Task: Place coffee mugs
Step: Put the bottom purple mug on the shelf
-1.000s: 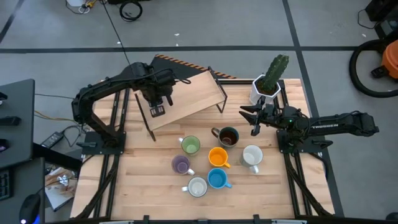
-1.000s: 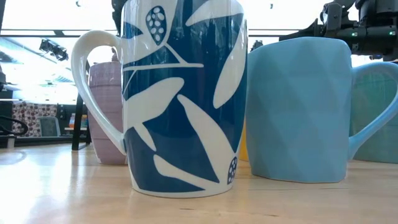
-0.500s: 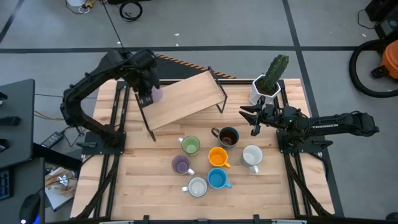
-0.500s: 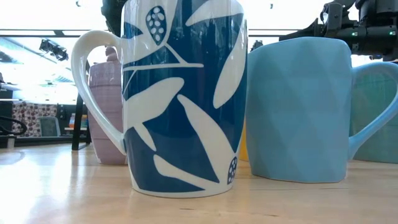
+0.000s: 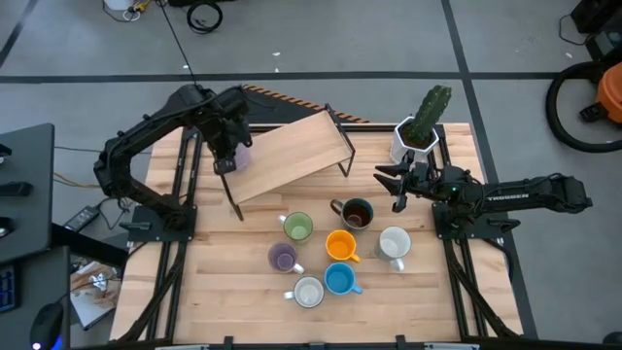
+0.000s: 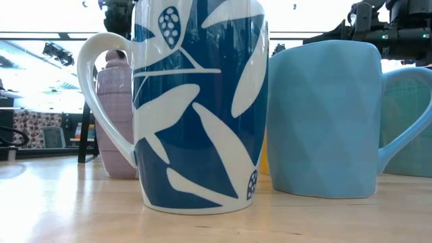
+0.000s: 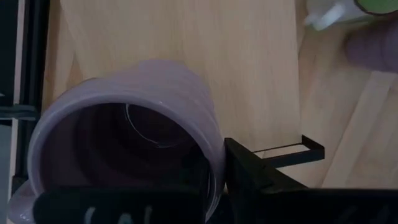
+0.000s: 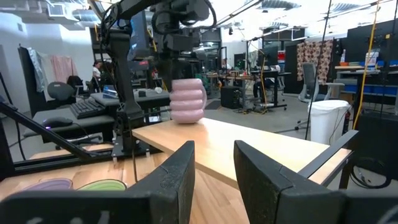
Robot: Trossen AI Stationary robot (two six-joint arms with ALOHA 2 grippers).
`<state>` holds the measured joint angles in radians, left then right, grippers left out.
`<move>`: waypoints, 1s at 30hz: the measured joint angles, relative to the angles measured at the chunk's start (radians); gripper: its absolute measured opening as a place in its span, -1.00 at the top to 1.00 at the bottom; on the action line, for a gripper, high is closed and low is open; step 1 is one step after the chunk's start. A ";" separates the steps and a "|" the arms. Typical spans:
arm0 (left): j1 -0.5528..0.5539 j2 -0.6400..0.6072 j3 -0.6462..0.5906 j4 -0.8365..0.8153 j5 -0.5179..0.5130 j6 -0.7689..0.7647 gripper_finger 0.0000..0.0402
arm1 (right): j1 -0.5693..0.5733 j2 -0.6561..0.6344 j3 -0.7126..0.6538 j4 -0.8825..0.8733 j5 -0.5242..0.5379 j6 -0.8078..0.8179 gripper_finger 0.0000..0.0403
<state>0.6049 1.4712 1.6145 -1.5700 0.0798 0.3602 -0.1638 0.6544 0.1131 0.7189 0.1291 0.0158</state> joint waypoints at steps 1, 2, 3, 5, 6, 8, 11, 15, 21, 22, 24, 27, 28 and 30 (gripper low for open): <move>0.000 0.000 -0.001 0.000 -0.001 0.003 0.78 | 0.000 0.000 0.000 0.000 0.000 0.000 0.42; 0.000 -0.001 -0.001 -0.001 -0.001 0.003 0.78 | 0.000 0.000 0.000 0.000 0.000 0.000 0.42; 0.000 -0.002 -0.001 0.000 -0.001 0.004 0.78 | 0.000 0.000 0.000 0.000 0.000 0.000 0.42; 0.002 -0.007 -0.001 -0.001 -0.005 0.016 0.78 | 0.000 0.000 0.000 0.000 0.000 0.000 0.42; 0.002 -0.009 -0.001 -0.002 -0.010 0.029 0.78 | 0.000 0.000 0.000 0.000 0.000 0.000 0.42; 0.004 -0.016 -0.001 0.000 -0.036 0.045 0.78 | 0.000 0.000 0.000 0.000 -0.001 0.000 0.42; 0.005 -0.022 -0.001 -0.003 -0.061 0.042 0.75 | 0.001 0.000 0.000 0.000 -0.001 0.000 0.42; 0.004 -0.021 -0.001 -0.001 -0.079 0.012 0.74 | 0.001 0.000 0.000 0.002 -0.001 0.000 0.42; 0.005 -0.019 -0.001 0.000 -0.099 -0.011 0.76 | 0.001 0.000 0.000 0.003 -0.001 0.007 0.42; 0.005 -0.019 -0.001 0.000 -0.099 -0.016 0.76 | 0.001 0.000 0.000 0.003 -0.001 0.007 0.42; 0.005 -0.018 -0.001 0.000 -0.096 -0.035 0.76 | 0.001 0.000 0.000 0.003 -0.001 0.007 0.42; 0.004 -0.018 -0.001 -0.001 -0.082 -0.035 0.76 | 0.001 0.000 0.000 0.005 -0.001 0.007 0.42; 0.004 -0.018 -0.001 -0.001 -0.081 -0.035 0.76 | 0.001 0.000 0.000 0.005 -0.001 0.007 0.42; 0.004 -0.018 -0.001 -0.001 -0.082 -0.035 0.76 | 0.001 0.000 0.000 0.005 -0.001 0.007 0.42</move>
<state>0.6090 1.4528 1.6131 -1.5707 -0.0021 0.3252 -0.1631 0.6544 0.1131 0.7235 0.1284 0.0231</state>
